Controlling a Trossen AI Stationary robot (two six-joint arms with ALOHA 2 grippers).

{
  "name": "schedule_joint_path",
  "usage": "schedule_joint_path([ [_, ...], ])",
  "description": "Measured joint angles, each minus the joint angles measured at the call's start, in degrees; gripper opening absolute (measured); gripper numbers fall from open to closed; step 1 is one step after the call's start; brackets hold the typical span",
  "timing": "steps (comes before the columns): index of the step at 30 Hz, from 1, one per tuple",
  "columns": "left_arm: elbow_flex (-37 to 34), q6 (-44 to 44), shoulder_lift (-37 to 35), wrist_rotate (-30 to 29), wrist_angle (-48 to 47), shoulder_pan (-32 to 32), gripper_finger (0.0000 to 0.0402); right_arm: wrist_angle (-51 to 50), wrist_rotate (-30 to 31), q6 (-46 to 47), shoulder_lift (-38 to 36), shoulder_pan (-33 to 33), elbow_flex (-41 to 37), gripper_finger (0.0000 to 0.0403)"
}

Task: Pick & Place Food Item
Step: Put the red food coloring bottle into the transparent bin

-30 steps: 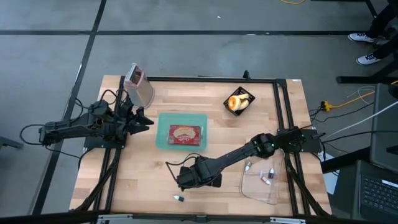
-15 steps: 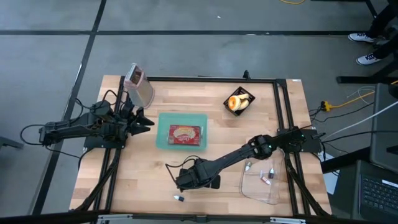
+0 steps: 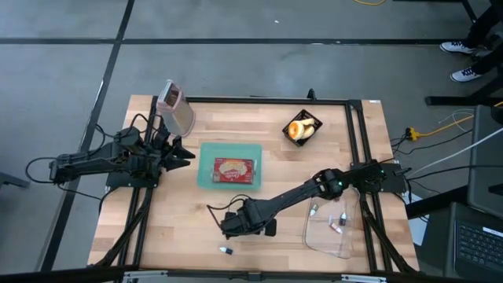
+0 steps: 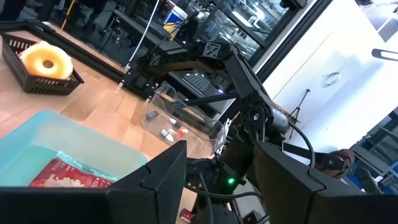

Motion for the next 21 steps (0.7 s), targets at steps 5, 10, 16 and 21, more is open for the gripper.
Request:
schedule_joint_path([
  [5,0.0,-0.47,0.0,0.0,0.02,0.0,0.0182,0.08,5.81,1.58,-0.49,-0.08,-0.16,0.0064],
  [10,0.02,-1.01,0.0,-0.02,0.94,0.0,0.0182,0.48,19.25,5.82,-3.88,-0.34,-0.38,0.0064],
  [16,0.04,-1.48,0.0,-0.04,1.33,0.0,0.0182,-0.22,36.83,4.46,-9.66,-0.67,-0.24,0.0059],
  [21,0.04,-1.61,0.0,-0.05,1.34,0.0,0.0182,-2.43,51.39,2.11,-15.41,-0.52,-0.15,0.0061],
])
